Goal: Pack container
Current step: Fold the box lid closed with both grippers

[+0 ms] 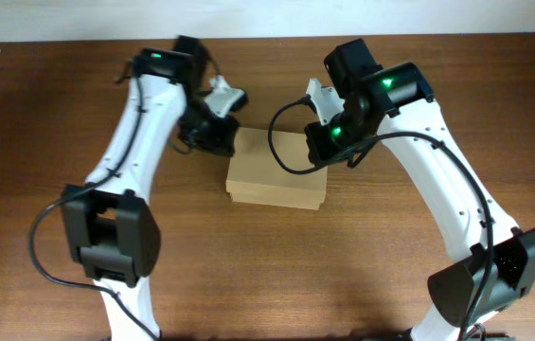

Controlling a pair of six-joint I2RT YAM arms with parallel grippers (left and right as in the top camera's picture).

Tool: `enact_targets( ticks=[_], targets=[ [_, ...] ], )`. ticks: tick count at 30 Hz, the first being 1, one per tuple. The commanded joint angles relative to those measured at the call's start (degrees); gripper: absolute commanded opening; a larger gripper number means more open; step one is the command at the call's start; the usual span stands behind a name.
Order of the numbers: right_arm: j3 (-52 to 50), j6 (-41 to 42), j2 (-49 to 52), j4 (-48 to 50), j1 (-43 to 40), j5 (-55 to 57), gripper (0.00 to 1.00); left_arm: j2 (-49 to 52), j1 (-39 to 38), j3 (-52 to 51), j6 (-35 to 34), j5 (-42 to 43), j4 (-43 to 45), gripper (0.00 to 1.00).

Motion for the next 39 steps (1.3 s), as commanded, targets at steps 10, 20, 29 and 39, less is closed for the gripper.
enact_targets(
  ticks=[10, 20, 29, 39],
  targets=[
    [-2.14, 1.55, 1.53, -1.09, 0.26, 5.03, 0.04, -1.66, -6.62, -3.45, -4.79, -10.84, 1.18, 0.02],
    [-17.09, 1.14, 1.66, 8.79, 0.26, 4.57, 0.04, -1.66, -6.64, -12.48, -5.01, -10.62, 5.75, 0.02],
    [-19.34, -5.44, 1.31, 12.63, -0.17, 4.59, 0.04, -1.88, -6.47, -13.25, -5.14, -12.11, 6.21, 0.02],
    [7.1, -5.29, 0.61, -1.92, -4.33, 9.81, 0.04, -8.28, -4.26, 5.99, -5.25, -23.61, -3.76, 0.02]
  ],
)
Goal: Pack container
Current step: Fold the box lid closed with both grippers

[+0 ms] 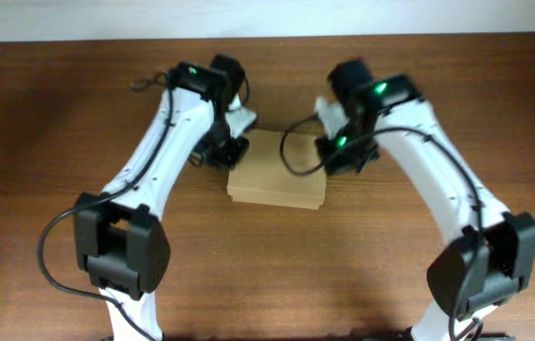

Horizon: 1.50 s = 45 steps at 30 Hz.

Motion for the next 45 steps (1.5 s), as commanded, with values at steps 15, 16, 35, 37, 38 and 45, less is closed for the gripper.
enact_targets(
  ticks=[15, 16, 35, 37, 38, 45],
  targets=[
    [42.6, 4.11, -13.44, -17.31, -7.32, 15.54, 0.04, -30.29, 12.92, 16.55, -2.93, -18.27, -3.54, 0.02],
    [40.54, 4.33, -15.8, -16.9, -8.39, 15.15, 0.04, -33.24, 14.29, 12.83, -2.93, -18.25, -2.32, 0.02],
    [-19.61, 4.22, -58.27, -3.17, -10.91, 19.54, 0.99, -74.6, 17.18, -46.77, -6.58, -17.2, 17.44, 0.99],
    [-20.94, 4.22, -57.79, -2.29, -10.91, 19.67, 0.99, -74.16, 17.18, -47.95, -6.58, -17.18, 17.29, 0.99],
    [-21.4, 4.22, -57.35, -2.32, -10.91, 19.67, 0.99, -73.83, 17.18, -48.35, -6.58, -17.18, 16.85, 0.99],
    [-21.57, 4.22, -53.77, -2.32, -10.91, 19.65, 0.99, -72.96, 17.18, -48.57, -6.6, -17.11, 15.54, 0.99]
  ],
)
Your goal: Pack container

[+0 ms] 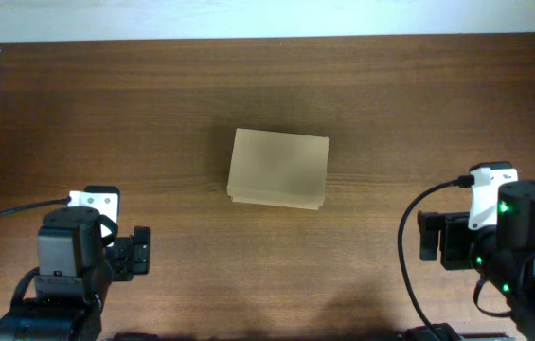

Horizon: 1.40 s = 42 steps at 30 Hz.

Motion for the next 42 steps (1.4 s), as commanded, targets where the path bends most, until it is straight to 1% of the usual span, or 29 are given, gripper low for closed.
enact_targets(
  ticks=[1, 9, 16, 20, 27, 29, 32, 36, 40, 42],
  targets=[
    [-0.35, 0.52, 1.9, 0.2, -0.02, 1.29, 0.99, -0.13, 0.35, -0.17, -0.52, 0.46, 0.2, 0.99],
    [-0.35, 0.52, 7.17, 0.2, -0.02, 1.29, 0.99, -0.13, 0.35, -0.17, -0.52, 0.44, 0.07, 0.99],
    [-0.44, 0.52, 14.34, 0.28, -0.17, 1.29, 0.99, -0.13, 0.35, -0.17, -0.52, 0.44, 0.07, 0.99],
    [-0.44, 0.55, 14.01, 0.31, -0.02, 1.27, 0.99, -0.13, 0.35, -0.17, -0.52, 0.44, 0.07, 0.99],
    [-0.61, 0.31, 3.63, 0.5, -0.02, 1.44, 0.99, -0.13, 0.35, -0.17, -0.52, 0.44, 0.07, 0.99],
    [-2.01, -0.33, -0.42, 4.52, -0.63, 3.67, 0.99, -0.13, 0.35, -0.17, -0.52, 0.44, 0.07, 0.99],
    [-8.52, 1.05, -7.39, 14.47, -3.65, 2.82, 0.99, -0.13, 0.35, -0.17, -0.52, 0.44, 0.07, 0.99],
    [-21.07, 1.84, -17.49, 25.07, -6.88, 2.12, 0.99, -0.13, 0.35, -0.17, -0.52, 0.44, 0.07, 0.99],
    [-33.99, 1.81, -26.62, 32.61, -8.59, 2.14, 0.99, -0.13, 0.35, -0.17, -0.52, 0.44, 0.07, 0.99],
    [-39.85, 1.81, -30.56, 34.75, -8.98, 2.14, 0.99, -0.13, 0.35, -0.17, -0.52, 0.44, 0.07, 0.99]
  ],
)
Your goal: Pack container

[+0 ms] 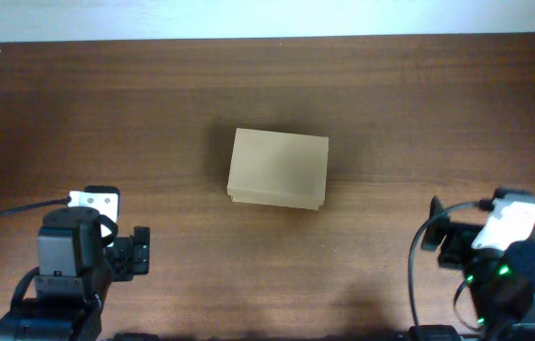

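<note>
A tan cardboard container (277,169) lies with its lid down in the middle of the wooden table (390,104). Nothing touches it. My left arm is folded at the near left corner, its gripper (134,254) a dark block pointing right, far from the box. My right arm is folded at the near right corner, its gripper (436,237) pointing left. From above the fingers of both are too dark and small to show whether they are open or shut. The inside of the box is hidden.
A pale wall strip (267,17) runs along the far edge of the table. Black cables (417,275) loop beside each folded arm near the front edge.
The right arm has sunk a little lower and to the right at the near right corner. The left arm and the box have not moved.
Both grippers were at the far corners of the box's top. Later they were still at the far edge of the shut box. By the last earlier moment both arms were folded at the near corners, away from the box, and they stay there now.
</note>
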Controlling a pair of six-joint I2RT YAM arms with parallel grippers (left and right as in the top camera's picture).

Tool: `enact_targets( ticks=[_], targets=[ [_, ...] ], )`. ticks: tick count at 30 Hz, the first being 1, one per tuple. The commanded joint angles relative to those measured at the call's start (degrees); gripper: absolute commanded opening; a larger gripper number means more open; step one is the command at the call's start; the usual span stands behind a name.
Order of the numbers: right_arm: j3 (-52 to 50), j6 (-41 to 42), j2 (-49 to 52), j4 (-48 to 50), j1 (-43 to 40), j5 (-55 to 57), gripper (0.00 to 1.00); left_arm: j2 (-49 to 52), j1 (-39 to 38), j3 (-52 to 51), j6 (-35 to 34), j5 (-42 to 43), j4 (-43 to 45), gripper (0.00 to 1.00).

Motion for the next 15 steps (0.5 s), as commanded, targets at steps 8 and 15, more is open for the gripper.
enact_targets(
  ticks=[8, 15],
  targets=[
    [-25.51, 0.63, -17.05, 8.87, -1.14, 0.52, 0.99, -0.13, 0.35, -0.11, -0.52, 0.39, 0.13, 0.99],
    [-33.59, 0.61, -21.53, 12.39, -1.14, 0.59, 0.99, -0.13, 0.35, -0.11, -0.52, 0.39, 0.13, 0.99]
  ],
)
